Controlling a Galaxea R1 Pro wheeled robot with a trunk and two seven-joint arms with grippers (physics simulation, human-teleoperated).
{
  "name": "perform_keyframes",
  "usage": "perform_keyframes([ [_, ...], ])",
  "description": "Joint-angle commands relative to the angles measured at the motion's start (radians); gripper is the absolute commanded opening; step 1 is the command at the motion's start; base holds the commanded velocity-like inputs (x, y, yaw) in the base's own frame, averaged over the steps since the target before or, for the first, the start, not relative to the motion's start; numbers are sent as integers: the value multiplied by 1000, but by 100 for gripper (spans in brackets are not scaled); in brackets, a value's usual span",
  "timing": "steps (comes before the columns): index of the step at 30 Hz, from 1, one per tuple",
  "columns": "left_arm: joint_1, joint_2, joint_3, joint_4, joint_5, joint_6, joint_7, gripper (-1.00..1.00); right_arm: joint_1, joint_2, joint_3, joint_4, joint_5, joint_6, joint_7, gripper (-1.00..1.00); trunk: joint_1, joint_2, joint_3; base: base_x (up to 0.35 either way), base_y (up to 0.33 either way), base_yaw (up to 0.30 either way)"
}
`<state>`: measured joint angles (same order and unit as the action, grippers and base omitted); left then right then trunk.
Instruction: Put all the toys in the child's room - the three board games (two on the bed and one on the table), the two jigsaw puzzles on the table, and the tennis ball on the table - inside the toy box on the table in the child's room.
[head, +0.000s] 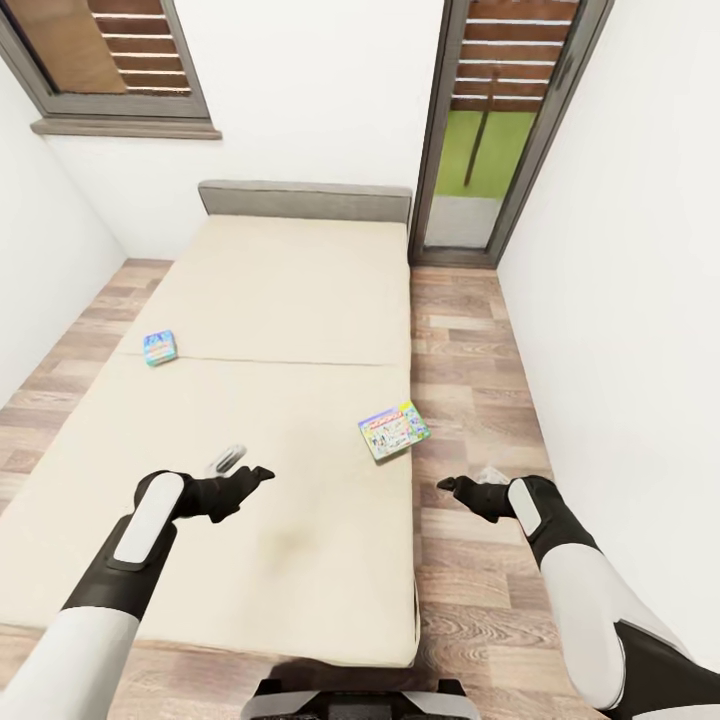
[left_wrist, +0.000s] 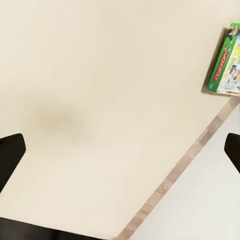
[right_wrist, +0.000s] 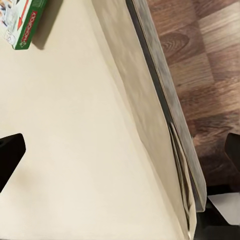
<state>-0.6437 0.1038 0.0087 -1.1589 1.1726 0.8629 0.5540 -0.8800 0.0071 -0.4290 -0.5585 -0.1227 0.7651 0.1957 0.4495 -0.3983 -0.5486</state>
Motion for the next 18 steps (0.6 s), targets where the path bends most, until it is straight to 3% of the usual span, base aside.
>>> perform_keyframes([
  [1,-1,0,1,-1,10,2,10,100,-1,1,-5,-1,-2,6,1,100,0,-2,-3,0,0,0],
  [12,-1,-3,-5,-156,12,4,10,100,-1,3,-5,-4,-4,-12,1,100,0,-2,-21,0,0,0],
  [18,-1,-28,-6,-248,13,4,11,100,-24,1,-5,-41,-11,-37,2,100,0,-2,-31,0,0,0],
])
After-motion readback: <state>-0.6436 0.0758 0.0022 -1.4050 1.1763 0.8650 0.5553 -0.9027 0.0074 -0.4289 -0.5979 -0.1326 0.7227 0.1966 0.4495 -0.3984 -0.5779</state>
